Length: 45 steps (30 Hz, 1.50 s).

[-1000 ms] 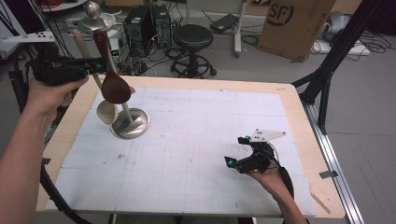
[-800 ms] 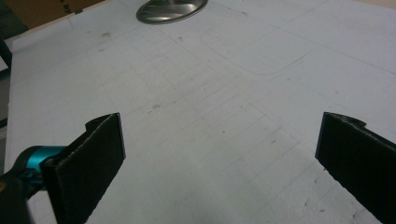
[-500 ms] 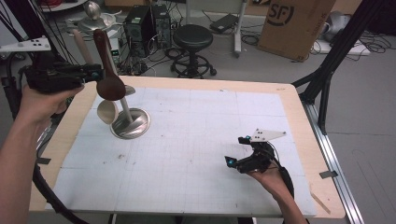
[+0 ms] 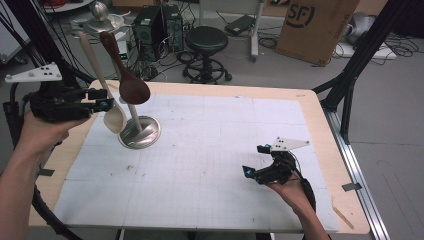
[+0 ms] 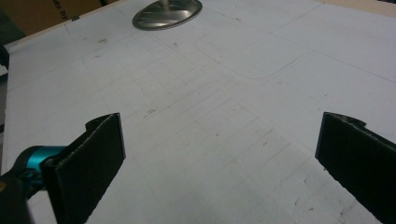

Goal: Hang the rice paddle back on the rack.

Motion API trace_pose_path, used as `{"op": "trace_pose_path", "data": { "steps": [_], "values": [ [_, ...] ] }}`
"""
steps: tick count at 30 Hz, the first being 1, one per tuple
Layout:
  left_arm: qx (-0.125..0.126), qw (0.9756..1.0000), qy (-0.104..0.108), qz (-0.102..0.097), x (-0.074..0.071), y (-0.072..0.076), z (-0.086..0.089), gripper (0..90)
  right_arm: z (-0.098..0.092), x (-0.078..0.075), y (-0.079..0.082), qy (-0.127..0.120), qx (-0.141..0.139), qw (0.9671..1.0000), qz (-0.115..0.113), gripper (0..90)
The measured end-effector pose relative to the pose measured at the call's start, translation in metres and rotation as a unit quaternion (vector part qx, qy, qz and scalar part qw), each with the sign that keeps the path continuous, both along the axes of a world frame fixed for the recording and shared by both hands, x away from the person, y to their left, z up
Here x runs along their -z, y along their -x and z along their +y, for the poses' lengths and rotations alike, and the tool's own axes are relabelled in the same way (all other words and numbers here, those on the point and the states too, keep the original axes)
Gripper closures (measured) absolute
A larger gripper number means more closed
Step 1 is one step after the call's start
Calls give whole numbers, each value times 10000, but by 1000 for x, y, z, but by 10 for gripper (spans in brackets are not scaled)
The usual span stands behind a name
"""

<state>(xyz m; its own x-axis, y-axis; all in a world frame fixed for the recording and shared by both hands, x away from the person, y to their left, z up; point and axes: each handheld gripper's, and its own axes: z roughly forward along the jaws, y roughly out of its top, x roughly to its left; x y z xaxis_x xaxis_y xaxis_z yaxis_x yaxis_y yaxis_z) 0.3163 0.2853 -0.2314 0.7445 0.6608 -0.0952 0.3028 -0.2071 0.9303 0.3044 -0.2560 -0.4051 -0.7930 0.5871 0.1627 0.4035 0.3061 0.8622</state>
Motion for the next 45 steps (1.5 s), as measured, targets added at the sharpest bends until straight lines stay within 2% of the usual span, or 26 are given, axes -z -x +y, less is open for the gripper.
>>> {"op": "trace_pose_path", "data": {
  "steps": [9, 22, 31, 39, 45],
  "values": [
    [-49, 9998, -69, 181, 26, 6, -8, 397, -1, -1, 1, 10, 40, 10000, 5, 4],
    [-179, 9993, 6, 325, 53, 11, -21, 236, -2, -1, 0, -23, 79, 10000, -17, 4],
    [-258, 9988, -8, 425, 74, 16, -23, 187, -2, -1, 0, -16, 84, 10000, 0, 4],
    [-418, 9983, 55, 400, 90, 21, -28, 139, -1, 0, 0, 18, 95, 10000, 19, 4],
    [-472, 9981, 13, 395, 97, 24, -32, 109, -1, 0, 1, 24, 80, 10000, 2, 4]
  ]
}}
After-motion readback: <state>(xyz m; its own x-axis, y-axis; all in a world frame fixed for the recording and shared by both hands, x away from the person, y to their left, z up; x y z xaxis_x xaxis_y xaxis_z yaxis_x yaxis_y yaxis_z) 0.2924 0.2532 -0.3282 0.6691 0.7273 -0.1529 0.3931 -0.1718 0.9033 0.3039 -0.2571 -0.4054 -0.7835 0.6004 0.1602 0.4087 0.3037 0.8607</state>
